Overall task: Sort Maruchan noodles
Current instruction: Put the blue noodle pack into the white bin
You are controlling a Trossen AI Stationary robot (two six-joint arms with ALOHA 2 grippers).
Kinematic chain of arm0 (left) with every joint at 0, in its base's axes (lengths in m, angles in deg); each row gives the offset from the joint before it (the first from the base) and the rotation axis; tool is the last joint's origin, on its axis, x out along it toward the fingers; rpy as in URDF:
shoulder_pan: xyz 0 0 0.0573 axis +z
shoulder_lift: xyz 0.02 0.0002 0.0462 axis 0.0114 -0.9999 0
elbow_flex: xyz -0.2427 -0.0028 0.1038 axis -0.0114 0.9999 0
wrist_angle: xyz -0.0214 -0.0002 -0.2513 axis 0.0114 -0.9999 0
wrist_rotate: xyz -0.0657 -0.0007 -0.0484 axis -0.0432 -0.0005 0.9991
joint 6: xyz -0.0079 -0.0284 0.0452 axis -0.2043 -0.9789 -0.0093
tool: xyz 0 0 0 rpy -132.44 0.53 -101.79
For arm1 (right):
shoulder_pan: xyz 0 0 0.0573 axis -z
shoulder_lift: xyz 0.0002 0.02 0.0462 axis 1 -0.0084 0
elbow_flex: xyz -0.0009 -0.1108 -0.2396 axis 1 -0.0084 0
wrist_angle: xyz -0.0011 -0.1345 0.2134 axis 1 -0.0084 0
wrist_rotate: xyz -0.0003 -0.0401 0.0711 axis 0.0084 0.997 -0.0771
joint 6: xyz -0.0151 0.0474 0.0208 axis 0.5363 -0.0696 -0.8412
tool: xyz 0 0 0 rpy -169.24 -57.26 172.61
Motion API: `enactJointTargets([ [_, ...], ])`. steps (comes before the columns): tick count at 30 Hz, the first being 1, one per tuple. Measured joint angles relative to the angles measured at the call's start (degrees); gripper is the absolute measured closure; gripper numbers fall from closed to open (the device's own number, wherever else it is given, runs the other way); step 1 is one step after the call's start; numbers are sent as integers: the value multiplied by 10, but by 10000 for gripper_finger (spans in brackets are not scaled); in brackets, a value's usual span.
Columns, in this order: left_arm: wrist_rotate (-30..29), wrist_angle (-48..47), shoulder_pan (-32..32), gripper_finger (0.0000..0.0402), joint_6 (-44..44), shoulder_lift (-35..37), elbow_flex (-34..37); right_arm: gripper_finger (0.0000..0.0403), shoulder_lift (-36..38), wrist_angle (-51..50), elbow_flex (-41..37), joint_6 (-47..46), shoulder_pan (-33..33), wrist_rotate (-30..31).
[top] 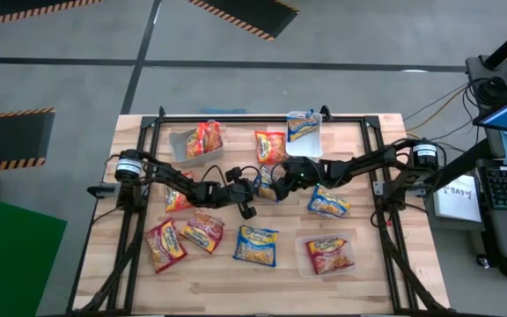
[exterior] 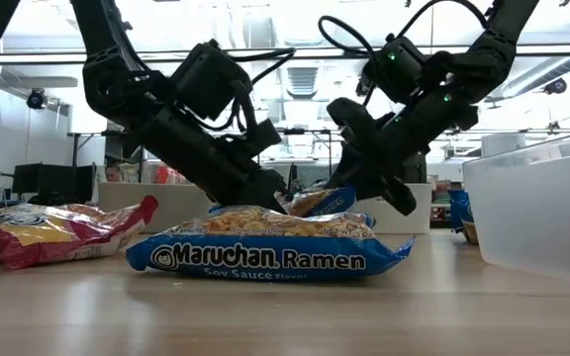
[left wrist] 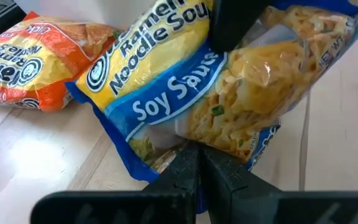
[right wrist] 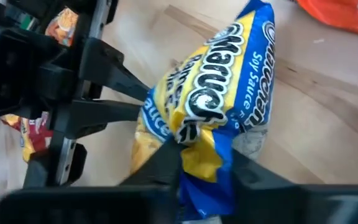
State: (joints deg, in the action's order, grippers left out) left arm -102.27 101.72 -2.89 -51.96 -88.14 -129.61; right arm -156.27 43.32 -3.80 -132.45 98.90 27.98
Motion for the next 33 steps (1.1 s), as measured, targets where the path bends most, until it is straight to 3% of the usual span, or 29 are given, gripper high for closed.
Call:
enactJointTargets([
  [2, 0, -4, 0, 401, 0, 4, 0, 381, 4, -1, 0, 7, 0, 0],
  [10, 0, -95, -3, 401, 17, 83, 0, 391, 61, -43, 0, 28, 5, -30],
  [16, -2, -166, -3, 401, 63, 182, 7, 391, 152, -209, 43, 75, 29, -30],
  [22, 7, -175, -3, 401, 122, 291, 29, 391, 196, -451, 179, 164, 57, -30],
  [28, 49, -172, -3, 401, 181, 392, 58, 391, 154, -689, 368, 316, 103, -29],
  [30, 48, -169, -3, 401, 193, 419, 67, 391, 132, -753, 420, 406, 120, -10],
  [33, 46, -168, -1, 401, 199, 452, 84, 391, 94, -829, 488, 592, 133, 73],
])
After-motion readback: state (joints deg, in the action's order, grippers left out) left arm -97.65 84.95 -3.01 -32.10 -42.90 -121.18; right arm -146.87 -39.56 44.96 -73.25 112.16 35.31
